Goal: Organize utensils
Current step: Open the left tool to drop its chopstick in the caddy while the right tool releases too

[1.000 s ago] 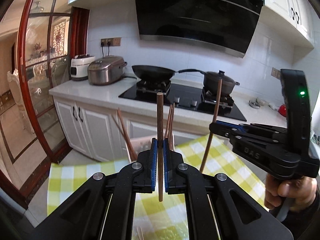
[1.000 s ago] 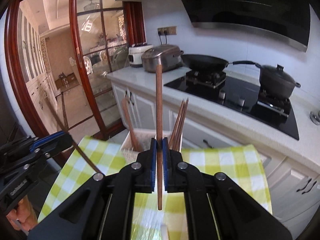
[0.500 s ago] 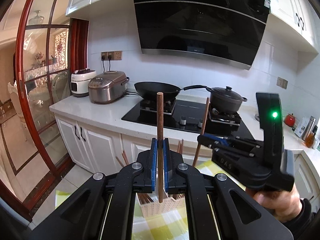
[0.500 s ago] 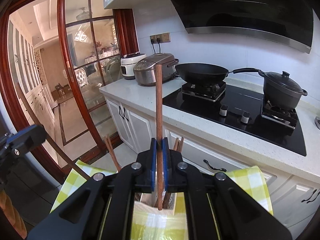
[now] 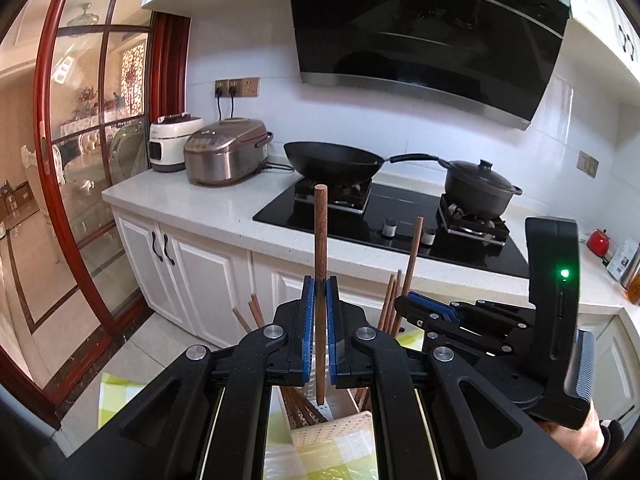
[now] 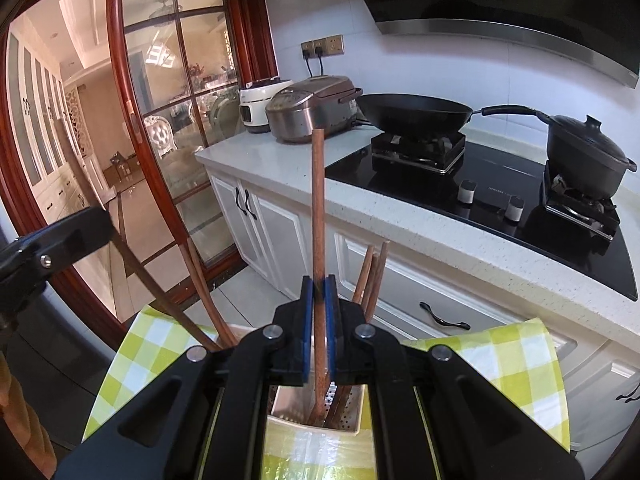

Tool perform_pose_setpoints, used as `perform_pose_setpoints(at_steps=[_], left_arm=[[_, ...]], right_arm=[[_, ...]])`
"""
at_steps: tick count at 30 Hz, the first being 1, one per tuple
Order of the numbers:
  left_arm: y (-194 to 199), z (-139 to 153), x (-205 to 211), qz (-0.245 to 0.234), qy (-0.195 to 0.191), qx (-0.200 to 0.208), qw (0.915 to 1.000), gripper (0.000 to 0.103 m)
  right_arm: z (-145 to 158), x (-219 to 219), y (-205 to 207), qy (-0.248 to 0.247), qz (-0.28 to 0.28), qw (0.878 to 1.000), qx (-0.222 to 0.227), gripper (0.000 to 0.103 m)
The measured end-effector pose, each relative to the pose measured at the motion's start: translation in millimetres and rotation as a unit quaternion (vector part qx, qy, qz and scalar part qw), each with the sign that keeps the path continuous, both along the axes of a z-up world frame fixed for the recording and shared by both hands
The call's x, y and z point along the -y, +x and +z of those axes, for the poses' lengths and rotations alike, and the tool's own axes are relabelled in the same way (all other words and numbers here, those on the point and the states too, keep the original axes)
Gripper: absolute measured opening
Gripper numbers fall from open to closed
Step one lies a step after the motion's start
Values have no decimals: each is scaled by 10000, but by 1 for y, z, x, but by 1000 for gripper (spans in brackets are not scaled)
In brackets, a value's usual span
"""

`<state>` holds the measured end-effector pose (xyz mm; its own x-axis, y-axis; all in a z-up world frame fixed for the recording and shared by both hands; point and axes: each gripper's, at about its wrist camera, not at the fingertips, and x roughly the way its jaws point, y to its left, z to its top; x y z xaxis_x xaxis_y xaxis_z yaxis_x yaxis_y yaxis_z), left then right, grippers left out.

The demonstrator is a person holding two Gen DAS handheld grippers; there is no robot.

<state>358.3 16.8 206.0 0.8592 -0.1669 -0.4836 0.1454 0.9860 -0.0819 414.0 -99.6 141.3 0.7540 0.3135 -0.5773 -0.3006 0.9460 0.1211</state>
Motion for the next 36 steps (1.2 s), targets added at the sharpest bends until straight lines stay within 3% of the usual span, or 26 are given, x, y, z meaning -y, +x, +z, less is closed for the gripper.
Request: perform_pose_setpoints(at_steps=[15,20,27,36], left_arm=[[13,-42,-2,21,-42,-399,9992,4],[24,-59,-5,19,-51,-702,9975,4],[42,-79,-3,-22,11,-1052,9944,4],[43,-77,0,-28,3,-1044,9945,7]], right_arm=[[-34,-15,3,-225,59,9992,-324,6],[-38,-15,3,-215,33,9990,-403,7],[-28,-8,-6,-141,62,9993,-330,28],[-24,14,-22,91,152,9988,-454,40]])
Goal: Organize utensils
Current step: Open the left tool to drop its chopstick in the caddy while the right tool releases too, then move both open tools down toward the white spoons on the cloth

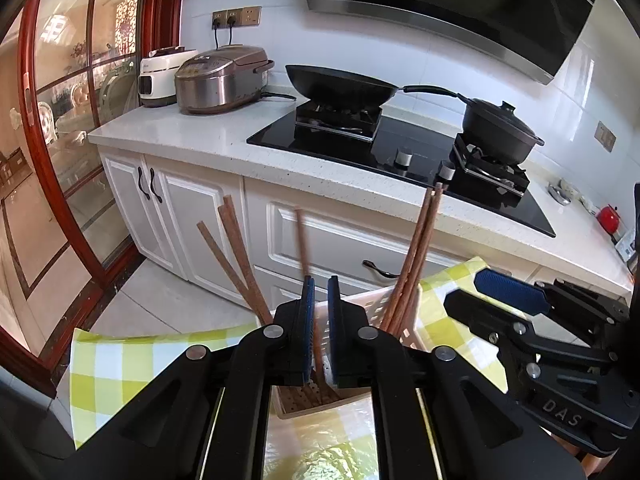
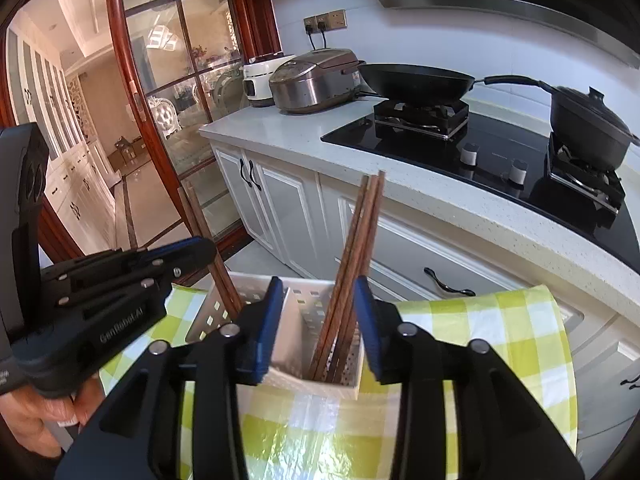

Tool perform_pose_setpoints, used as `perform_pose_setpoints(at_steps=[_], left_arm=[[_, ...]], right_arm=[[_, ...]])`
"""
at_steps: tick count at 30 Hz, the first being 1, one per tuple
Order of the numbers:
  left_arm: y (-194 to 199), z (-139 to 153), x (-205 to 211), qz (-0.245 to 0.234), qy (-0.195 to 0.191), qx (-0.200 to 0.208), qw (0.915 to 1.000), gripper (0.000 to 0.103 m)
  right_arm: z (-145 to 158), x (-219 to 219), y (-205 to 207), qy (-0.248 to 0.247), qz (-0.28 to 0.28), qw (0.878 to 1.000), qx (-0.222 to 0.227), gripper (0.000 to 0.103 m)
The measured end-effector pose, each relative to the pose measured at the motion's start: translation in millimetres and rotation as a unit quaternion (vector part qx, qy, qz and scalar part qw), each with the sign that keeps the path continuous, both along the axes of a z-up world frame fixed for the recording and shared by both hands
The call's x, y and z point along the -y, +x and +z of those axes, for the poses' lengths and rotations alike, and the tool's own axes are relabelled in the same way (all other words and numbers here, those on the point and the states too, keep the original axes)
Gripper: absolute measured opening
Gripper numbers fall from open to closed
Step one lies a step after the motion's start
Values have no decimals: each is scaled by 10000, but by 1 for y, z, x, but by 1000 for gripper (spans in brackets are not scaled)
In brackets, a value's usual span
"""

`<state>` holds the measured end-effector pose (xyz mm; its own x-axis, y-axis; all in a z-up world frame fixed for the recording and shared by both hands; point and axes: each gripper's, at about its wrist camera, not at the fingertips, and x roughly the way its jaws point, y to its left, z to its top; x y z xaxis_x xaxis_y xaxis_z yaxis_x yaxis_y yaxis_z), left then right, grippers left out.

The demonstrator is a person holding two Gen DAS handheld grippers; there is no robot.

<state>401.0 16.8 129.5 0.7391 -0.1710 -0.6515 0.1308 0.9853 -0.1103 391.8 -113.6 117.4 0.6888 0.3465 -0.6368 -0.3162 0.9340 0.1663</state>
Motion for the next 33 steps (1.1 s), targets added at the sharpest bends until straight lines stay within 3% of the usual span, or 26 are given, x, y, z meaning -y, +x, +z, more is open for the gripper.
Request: perform_pose_setpoints(at_steps=[3,5,6,13,18,23,26,33], left_arm=[[-5,5,2,-7,18,57,10000,14],[-8,9,3,19,29,113,9999,27],[-9,11,3,25,21,140,9999,29],[-34,30,-1,99,-27,354,9993,30],[-75,28,-12,180,-140,479,9986,30],[-126,-14,-20,208,-188,345,9990,30],[-160,-59,-27,331,-206,72,9992,30],[-198,-149,-40,463,-440,-740,9952,26]], right_arm=[[-3,7,-5,9,-22,10000,-80,42],[-6,9,-8,5,-37,9999,-112,45],[-8,12,-11,8,-35,9999,-131,46],[-21,29,-26,76,-132,9997,-206,52],[-45,42,-53,-82,-168,9996,-193,56],[-90,56,-91,-129,-168,9987,-472,59],[-119,62,-116,-228,-149,9976,-635,59],[-161,67,-164,-327,-73,9953,-907,59]])
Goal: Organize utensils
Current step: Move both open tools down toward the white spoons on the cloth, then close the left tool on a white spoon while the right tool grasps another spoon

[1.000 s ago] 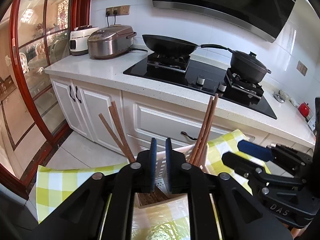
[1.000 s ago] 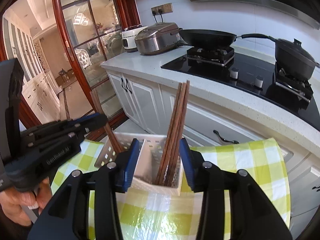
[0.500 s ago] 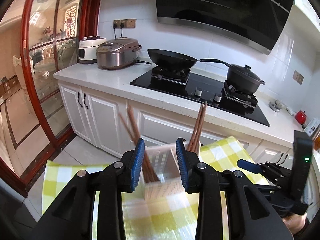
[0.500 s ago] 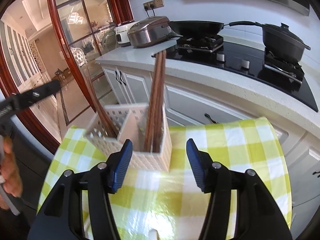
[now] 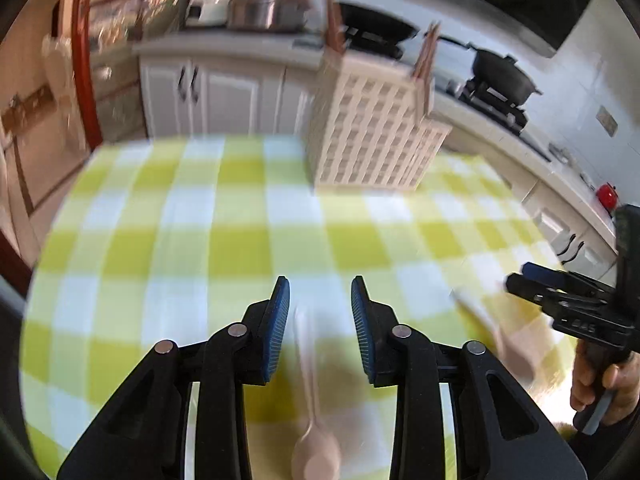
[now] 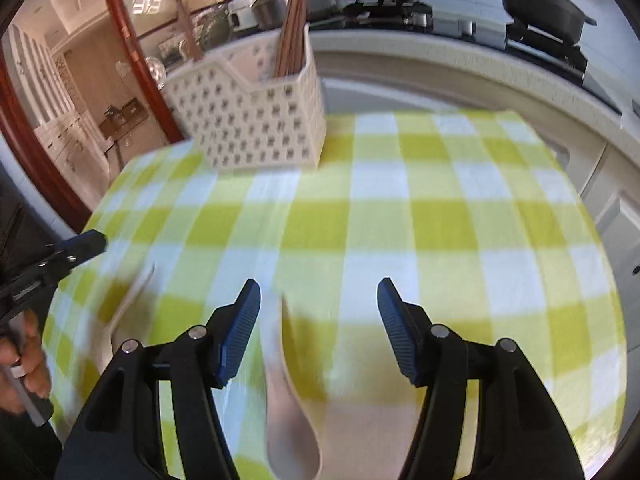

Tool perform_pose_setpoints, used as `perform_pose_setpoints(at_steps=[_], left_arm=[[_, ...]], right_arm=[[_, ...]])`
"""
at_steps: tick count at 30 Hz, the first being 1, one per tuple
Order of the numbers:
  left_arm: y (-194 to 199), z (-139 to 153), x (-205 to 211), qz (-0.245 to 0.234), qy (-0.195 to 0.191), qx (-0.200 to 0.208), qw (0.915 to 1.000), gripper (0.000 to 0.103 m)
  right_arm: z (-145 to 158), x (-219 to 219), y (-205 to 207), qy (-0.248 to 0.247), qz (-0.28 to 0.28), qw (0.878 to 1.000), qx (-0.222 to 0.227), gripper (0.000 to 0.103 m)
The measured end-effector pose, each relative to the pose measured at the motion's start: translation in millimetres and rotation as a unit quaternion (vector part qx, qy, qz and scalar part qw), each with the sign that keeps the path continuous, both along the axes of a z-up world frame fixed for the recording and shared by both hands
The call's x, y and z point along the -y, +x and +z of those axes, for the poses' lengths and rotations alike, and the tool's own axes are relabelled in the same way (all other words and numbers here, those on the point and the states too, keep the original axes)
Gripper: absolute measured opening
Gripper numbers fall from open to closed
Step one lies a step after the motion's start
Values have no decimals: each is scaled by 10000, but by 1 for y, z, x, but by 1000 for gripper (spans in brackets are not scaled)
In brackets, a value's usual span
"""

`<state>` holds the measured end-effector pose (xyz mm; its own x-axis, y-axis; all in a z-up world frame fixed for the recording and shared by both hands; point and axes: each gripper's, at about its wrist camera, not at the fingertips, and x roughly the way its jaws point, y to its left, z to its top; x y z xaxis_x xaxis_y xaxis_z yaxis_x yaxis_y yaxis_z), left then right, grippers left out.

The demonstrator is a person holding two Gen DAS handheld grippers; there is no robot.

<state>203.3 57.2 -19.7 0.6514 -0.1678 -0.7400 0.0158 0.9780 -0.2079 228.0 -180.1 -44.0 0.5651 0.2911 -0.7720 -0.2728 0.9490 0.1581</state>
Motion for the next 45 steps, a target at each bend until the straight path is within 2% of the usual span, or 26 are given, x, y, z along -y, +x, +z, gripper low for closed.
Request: perform_pose_setpoints(at_steps=[5,14,17,28,31,36,39,41,45], left_arm=[[0,-30,-14,98,-132,-320,9994,14],[6,-46,-7,-39,-279,-469,9985,13],[6,-46,-3,-50,-125,-441,9989,10],[4,-43,9,-69,166,-382,9991,9],[1,-38,13,-94,222,-265,9994,9],[3,-41,12,-117,134,-326,9993,9],[5,-43,6,-56,-105,-375,9992,10],[4,-42,5,-86,-130,-387,9991,10],[3,-41,-1,-56,-246,-371,9990,10]], right_arm=[[-17,5,-9,-195,-46,9997,-146,59],[-17,10,-5,-160,-90,9997,-183,59],[-18,10,-4,-155,-99,9996,-216,59],[-19,7,-5,-191,-48,9996,-210,59],[-19,6,-5,-196,-41,9996,-207,59],[-20,2,-5,-267,44,9995,-153,59],[-19,-2,-4,-222,114,9996,-154,50],[-18,-5,-3,-170,179,9995,-189,41],[-17,-11,0,-103,267,9993,-247,34]])
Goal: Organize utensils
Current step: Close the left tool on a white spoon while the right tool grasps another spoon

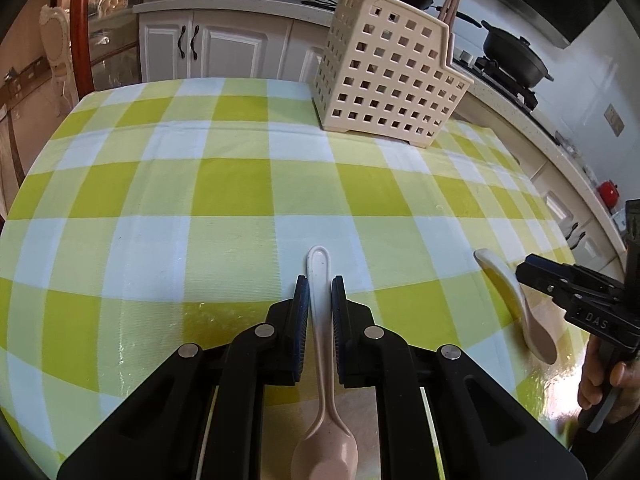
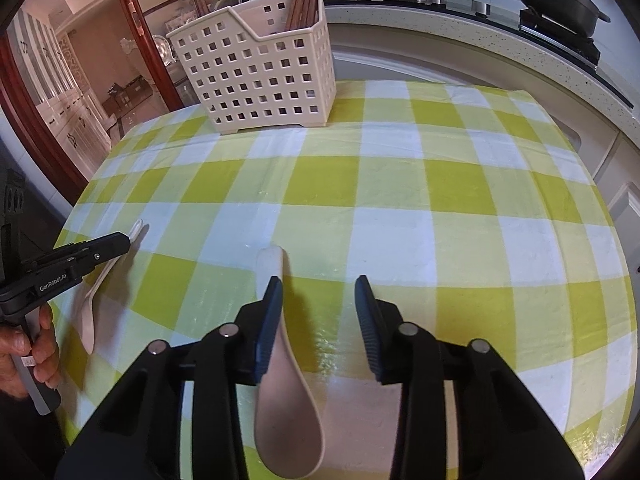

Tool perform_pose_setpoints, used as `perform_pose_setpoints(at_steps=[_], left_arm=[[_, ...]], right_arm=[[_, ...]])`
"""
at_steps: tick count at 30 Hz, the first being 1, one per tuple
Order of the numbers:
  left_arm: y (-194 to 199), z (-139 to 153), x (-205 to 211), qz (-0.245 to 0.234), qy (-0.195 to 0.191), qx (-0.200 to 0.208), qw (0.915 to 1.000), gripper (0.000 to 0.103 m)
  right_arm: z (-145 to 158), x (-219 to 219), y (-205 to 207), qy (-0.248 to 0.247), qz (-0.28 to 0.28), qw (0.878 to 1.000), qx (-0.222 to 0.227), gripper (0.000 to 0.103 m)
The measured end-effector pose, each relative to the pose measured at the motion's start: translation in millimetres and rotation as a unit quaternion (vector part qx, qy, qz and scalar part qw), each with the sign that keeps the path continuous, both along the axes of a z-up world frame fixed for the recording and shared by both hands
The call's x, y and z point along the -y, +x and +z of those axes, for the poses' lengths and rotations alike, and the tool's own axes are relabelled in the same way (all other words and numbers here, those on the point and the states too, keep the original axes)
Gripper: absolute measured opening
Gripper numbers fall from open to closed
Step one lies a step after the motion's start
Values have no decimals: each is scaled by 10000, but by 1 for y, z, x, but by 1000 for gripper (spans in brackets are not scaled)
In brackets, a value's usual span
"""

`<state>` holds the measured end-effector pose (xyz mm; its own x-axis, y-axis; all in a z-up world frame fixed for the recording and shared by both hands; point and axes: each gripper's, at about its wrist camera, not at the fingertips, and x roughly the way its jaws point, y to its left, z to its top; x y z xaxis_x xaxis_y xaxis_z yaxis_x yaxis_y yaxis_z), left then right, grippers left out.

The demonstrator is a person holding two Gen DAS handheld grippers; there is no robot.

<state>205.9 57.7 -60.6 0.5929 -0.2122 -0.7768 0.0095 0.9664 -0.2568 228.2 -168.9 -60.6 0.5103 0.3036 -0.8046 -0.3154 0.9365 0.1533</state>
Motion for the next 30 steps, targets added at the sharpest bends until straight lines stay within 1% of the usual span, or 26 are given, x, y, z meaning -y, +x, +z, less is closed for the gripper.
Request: perform_pose_setpoints(at_steps=[3,5,10,12,14,15,19,27,30], left_arm=[[-2,0,-3,12,-30,5,10000,10],[-2,-1,-4,10,-39,-8,10000,10],[-2,-3,-4,14,-60,-15,10000,10],[-2,-3,-4,16,-58,0,10000,10],[-2,-3,-5,25,-49,3,10000,10],[-3,-3,-5,32,-40,0,10000,10],[-4,-3,-8,54,-61,-5,10000,10],[-10,0,-15,2,-59,11,10000,11],[-14,1,-24,57,-222,23,9997,11]], right_arm=[[2,-3,-1,94,69,9999,-10,34],[0,-5,0,65,97,9999,-31,34],[-4,-9,5,232,198,9994,-137,34],[-8,-13,6,234,271,9991,-216,30],[-14,-16,7,181,290,9990,-292,18],[-14,-17,6,135,271,9993,-229,16],[-14,-16,7,154,269,9993,-227,9],[-14,-18,6,39,241,9996,-127,7],[-14,-18,6,40,245,9996,-127,7]])
